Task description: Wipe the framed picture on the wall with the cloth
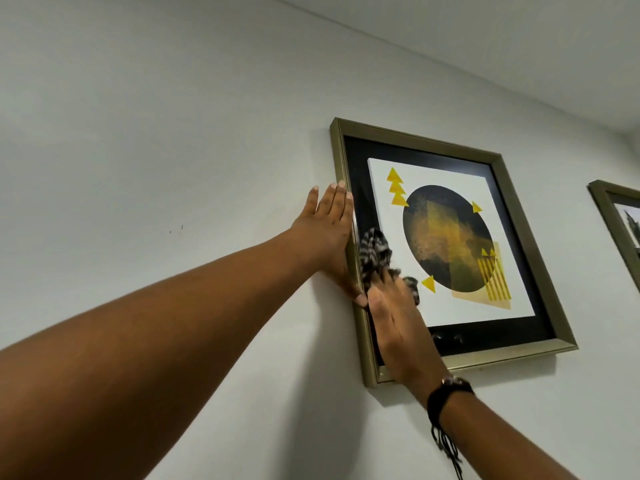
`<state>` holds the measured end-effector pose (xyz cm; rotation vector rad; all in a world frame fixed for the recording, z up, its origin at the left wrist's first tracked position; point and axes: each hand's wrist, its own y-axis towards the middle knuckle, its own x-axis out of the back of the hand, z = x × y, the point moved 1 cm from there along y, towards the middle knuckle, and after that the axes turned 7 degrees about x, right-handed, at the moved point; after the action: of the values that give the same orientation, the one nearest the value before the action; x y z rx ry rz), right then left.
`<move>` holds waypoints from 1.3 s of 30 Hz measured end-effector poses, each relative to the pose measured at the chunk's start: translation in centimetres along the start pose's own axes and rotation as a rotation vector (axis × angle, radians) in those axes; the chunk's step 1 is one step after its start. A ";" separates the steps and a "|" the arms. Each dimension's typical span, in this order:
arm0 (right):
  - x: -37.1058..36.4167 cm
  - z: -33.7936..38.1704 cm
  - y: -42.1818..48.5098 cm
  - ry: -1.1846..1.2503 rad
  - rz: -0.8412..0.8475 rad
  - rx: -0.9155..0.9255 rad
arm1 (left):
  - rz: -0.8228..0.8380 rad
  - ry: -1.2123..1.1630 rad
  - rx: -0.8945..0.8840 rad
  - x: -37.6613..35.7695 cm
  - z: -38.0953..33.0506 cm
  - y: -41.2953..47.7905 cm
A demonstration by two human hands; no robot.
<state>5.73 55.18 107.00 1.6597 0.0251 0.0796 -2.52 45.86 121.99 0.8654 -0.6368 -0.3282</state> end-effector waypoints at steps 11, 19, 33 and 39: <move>2.6 -1.8 -8.8 -0.283 0.144 0.130 | 0.092 0.157 0.040 2.6 -1.0 -1.1; 5.4 -5.0 -8.3 -0.463 0.210 0.297 | 0.179 0.223 0.120 4.0 -1.3 -1.1; 9.5 -9.8 -10.4 -0.608 -0.040 -0.202 | 0.223 0.208 0.123 3.9 -2.5 -1.0; 11.4 -11.6 -8.9 -0.533 -0.124 -0.606 | 0.245 0.227 0.124 4.3 -2.7 -1.1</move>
<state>16.55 68.27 99.56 1.0285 -0.2753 -0.4143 2.54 44.63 121.50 0.9165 -0.5479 0.0315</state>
